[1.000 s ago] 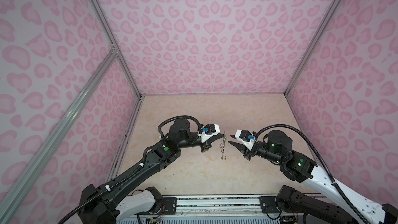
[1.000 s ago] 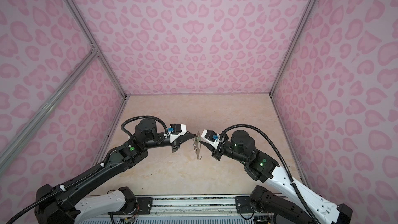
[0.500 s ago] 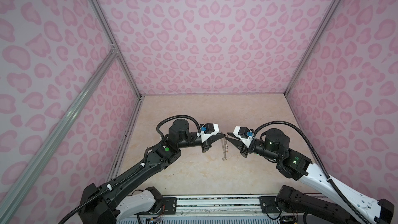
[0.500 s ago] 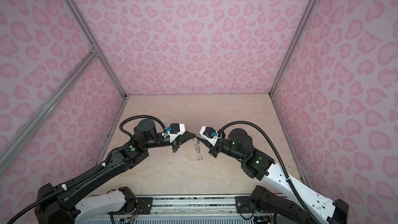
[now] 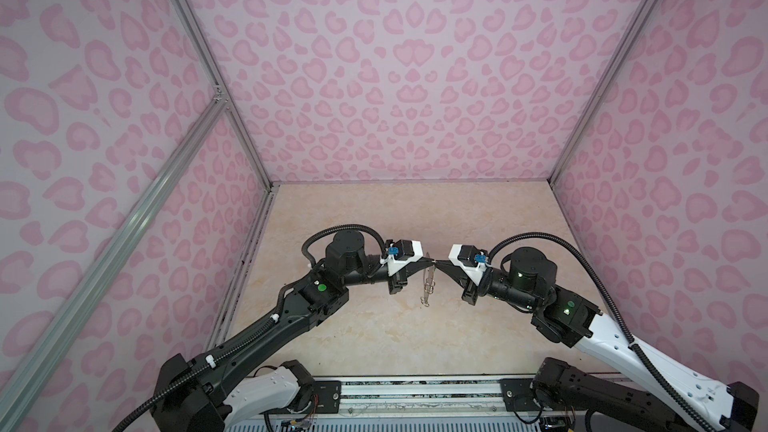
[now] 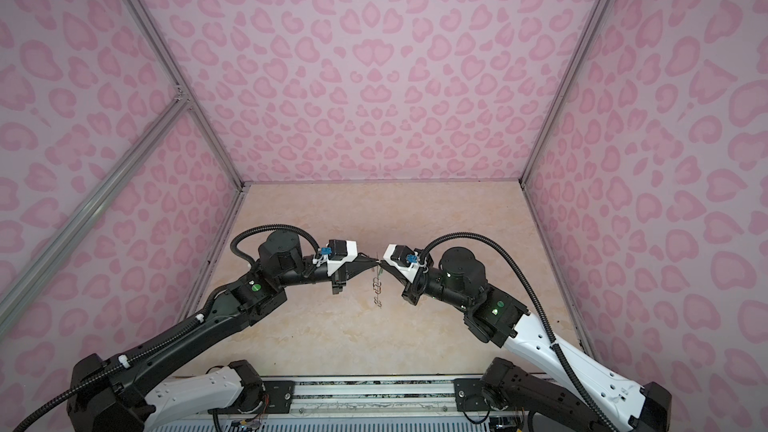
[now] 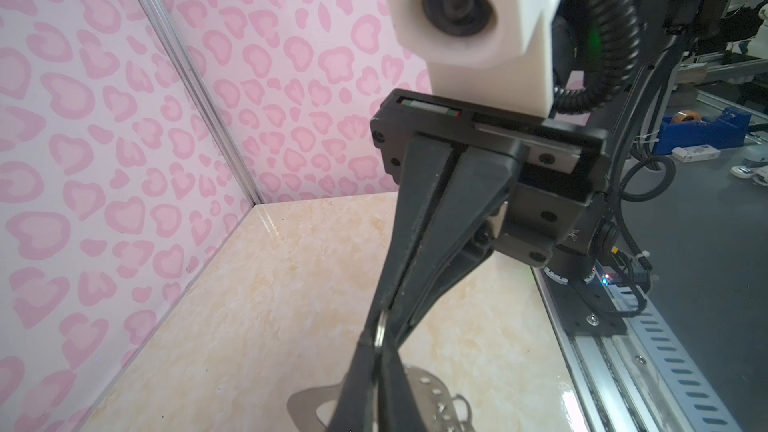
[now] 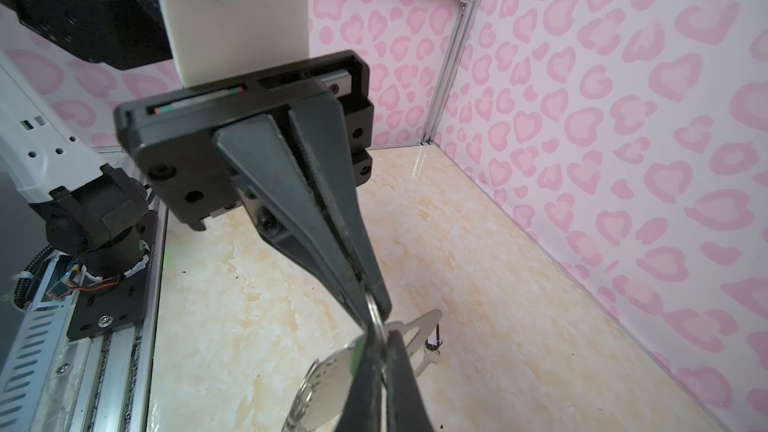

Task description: Put the keys on the keyring

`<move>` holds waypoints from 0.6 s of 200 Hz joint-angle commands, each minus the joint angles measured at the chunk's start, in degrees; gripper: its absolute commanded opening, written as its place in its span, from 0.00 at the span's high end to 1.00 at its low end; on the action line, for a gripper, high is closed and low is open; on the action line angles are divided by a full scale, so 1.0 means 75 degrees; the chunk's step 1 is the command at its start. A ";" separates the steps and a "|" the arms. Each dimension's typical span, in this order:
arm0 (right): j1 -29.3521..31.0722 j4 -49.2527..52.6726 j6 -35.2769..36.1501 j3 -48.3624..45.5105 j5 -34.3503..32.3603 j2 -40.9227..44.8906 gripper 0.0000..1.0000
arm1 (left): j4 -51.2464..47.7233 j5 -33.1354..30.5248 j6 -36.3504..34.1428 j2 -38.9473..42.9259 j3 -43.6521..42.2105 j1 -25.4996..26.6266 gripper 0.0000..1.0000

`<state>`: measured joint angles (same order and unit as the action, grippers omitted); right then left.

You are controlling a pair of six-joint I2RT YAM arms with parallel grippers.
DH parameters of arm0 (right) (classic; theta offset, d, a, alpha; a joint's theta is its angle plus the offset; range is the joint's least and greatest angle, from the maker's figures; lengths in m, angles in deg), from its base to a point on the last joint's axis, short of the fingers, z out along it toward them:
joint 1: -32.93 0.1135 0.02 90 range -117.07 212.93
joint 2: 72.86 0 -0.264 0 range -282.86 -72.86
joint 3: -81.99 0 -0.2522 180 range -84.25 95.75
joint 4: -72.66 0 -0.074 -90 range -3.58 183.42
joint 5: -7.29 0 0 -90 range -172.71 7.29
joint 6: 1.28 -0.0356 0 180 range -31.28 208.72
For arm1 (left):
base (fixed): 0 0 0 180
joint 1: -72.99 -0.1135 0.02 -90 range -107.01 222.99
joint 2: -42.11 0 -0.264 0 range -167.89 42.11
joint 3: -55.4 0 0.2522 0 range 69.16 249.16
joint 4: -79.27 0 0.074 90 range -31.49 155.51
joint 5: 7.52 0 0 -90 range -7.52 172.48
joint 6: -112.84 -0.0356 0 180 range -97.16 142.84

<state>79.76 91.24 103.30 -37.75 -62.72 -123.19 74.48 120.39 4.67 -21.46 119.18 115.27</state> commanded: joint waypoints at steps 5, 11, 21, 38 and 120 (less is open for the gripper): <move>0.0008 0.0347 0.0104 0.0164 0.0101 -0.0004 1.00 | -0.0926 -0.0252 -0.0828 -0.0032 0.0422 0.0011 0.76; 0.0006 0.0520 0.0135 0.0221 0.0102 -0.0016 1.00 | -0.1129 -0.0379 -0.1014 -0.0039 0.0553 0.0011 0.73; 0.0002 0.0774 0.0169 0.0312 0.0101 -0.0048 1.00 | -0.1506 -0.0547 -0.1370 -0.0043 0.0755 0.0011 0.71; -0.0010 0.1162 0.0197 0.0458 0.0101 -0.0097 1.00 | -0.2181 -0.0824 -0.1992 -0.0089 0.1096 0.0061 0.70; -0.0022 0.1816 0.0213 0.0915 0.0349 -0.0449 1.00 | -0.3681 -0.2268 -0.4056 -0.0371 0.1837 0.0883 0.73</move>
<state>79.58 104.05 104.64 -31.41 -61.41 -126.16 49.61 107.24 -21.03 -23.93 131.88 121.13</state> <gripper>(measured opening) 0.047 0.286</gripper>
